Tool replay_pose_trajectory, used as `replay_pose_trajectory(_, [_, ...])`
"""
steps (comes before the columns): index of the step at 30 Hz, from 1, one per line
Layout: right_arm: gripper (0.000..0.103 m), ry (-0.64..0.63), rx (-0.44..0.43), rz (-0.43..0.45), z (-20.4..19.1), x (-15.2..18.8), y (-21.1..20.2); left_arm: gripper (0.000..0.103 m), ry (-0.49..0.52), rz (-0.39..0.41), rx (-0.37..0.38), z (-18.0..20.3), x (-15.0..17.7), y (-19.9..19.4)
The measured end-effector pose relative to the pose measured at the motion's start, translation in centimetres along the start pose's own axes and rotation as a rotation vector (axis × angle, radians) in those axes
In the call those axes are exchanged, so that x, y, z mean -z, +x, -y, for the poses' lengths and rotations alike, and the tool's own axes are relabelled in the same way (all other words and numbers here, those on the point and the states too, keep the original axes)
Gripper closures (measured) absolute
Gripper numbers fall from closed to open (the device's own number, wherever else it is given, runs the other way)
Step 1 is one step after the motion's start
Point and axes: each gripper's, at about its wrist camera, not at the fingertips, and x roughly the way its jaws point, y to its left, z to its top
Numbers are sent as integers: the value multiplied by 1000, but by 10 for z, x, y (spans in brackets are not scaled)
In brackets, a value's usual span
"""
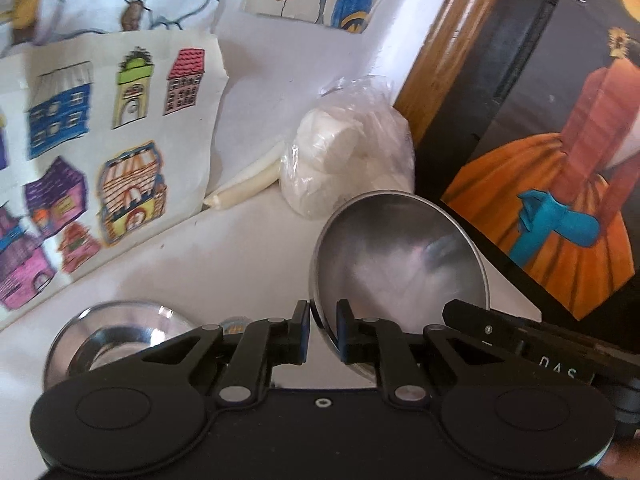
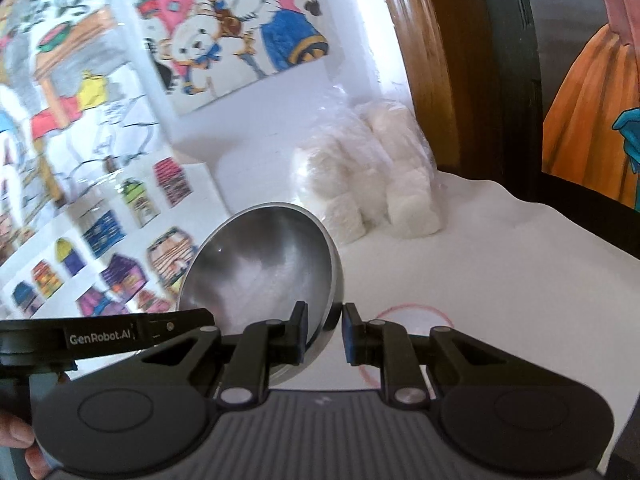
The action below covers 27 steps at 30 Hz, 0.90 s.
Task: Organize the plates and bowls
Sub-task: 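Lift the steel bowl with both tools and carry it toward the stacked plates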
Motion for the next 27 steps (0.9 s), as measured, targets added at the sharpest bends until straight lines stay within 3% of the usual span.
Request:
replay_pose_trajectory(12, [82, -45, -20, -41, -40, 60, -63, 87, 32, -45, 34, -9, 68, -67])
replay_pose_trajectory(27, [81, -83, -72, -203, -57, 135, -76, 84, -16, -168, 68, -51, 147, -93])
